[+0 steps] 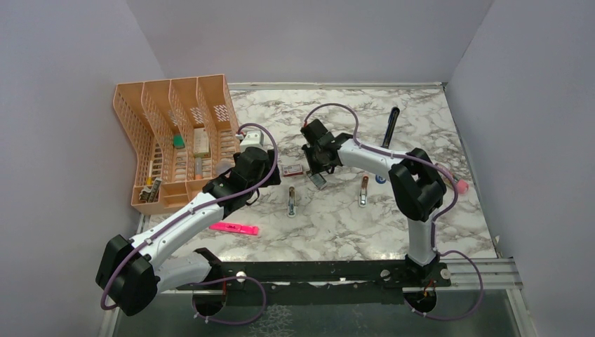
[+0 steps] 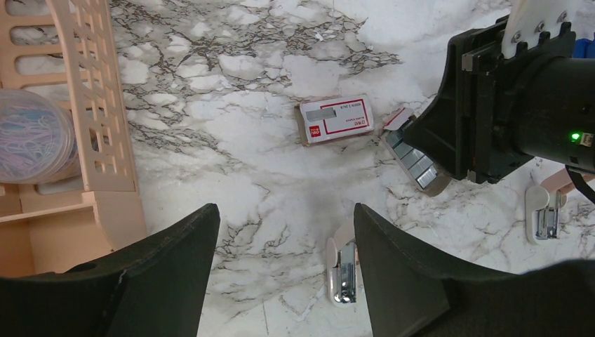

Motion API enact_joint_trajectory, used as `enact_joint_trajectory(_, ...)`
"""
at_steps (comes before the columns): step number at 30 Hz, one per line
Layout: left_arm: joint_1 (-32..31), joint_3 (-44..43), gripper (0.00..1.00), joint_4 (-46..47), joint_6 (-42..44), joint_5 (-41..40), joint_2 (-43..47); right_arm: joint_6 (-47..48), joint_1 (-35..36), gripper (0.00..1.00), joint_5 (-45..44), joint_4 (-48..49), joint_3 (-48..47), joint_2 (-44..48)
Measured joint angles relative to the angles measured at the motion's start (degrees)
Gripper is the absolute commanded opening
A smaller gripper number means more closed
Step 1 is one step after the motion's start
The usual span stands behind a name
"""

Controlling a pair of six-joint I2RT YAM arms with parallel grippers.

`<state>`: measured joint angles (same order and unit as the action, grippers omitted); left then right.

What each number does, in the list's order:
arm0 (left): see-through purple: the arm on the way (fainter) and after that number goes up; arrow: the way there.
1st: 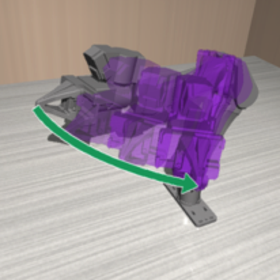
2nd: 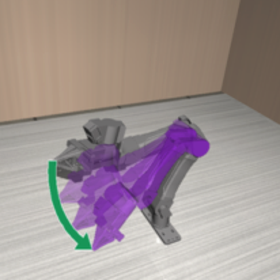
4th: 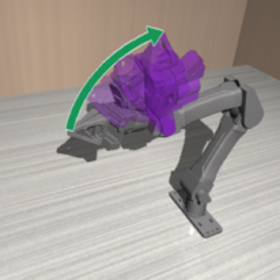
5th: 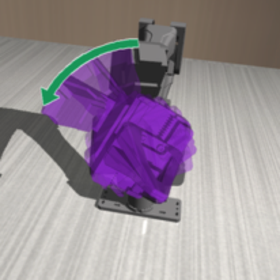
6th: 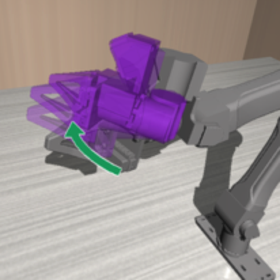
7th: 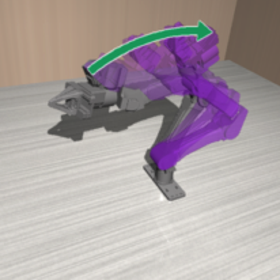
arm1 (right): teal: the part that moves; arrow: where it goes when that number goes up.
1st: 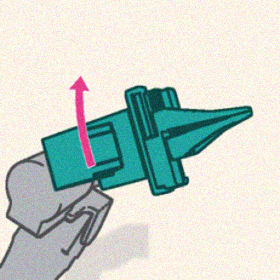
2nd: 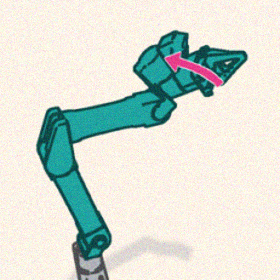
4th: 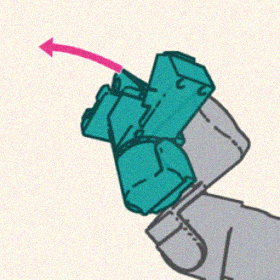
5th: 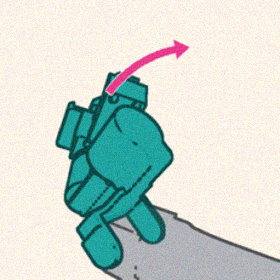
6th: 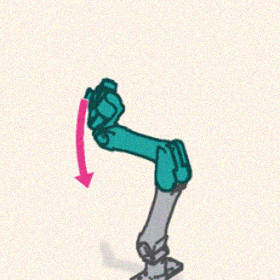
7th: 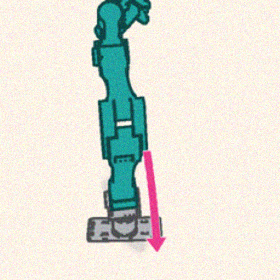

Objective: Load the staples into the stapler

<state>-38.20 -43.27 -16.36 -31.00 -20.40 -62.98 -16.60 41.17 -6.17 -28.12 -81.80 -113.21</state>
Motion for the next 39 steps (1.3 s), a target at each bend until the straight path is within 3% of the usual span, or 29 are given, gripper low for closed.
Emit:
enact_joint_trajectory(18, 0.0, 0.0, 0.71, 0.0, 0.0, 0.0, 0.0, -0.5, 0.0, 0.36, -2.1, 1.6, -0.6, -1.7)
enact_joint_trajectory(29, 0.0, 0.0, 0.71, 0.0, 0.0, 0.0, 0.0, -0.5, 0.0, 0.25, -2.1, 2.0, -0.6, -2.1)
enact_joint_trajectory(39, 0.0, 0.0, 0.71, 0.0, 0.0, 0.0, 0.0, -0.7, 0.0, 0.24, -2.4, 2.1, -0.6, -2.1)
